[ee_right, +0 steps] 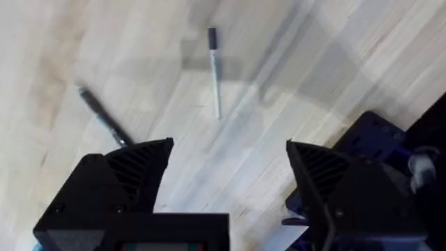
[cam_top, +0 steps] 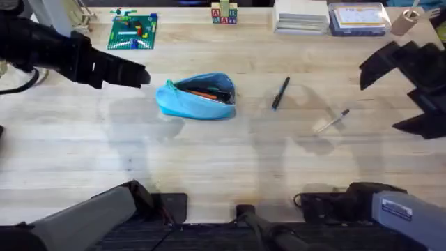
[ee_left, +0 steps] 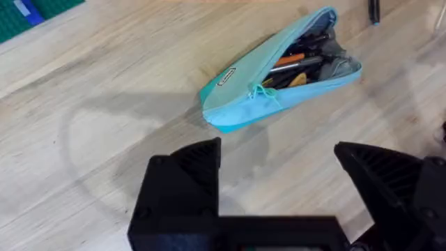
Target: Unzip the bag, pick up the pens from the table one at a time and place them inside, then zip the bag closed.
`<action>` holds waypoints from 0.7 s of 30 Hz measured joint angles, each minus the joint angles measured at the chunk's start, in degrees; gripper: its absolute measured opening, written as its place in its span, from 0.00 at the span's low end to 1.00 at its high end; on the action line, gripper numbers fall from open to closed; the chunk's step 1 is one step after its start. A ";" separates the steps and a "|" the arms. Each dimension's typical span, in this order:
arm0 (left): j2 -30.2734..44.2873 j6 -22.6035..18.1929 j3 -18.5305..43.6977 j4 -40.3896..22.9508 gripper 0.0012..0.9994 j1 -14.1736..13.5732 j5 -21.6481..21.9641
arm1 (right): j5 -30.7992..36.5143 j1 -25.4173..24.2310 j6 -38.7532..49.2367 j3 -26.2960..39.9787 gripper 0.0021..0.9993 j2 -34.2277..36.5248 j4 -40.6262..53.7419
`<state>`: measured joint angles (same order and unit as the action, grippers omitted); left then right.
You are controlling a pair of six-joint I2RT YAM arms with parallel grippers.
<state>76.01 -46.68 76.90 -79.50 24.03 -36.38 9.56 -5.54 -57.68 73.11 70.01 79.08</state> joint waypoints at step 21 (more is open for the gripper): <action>0.00 0.00 0.00 -0.22 1.00 0.00 0.00 | -6.40 -0.76 -4.29 -17.40 1.00 7.90 -17.57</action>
<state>76.01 -46.68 76.90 -79.72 24.03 -36.38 3.16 -6.31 -61.98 55.71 77.91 61.51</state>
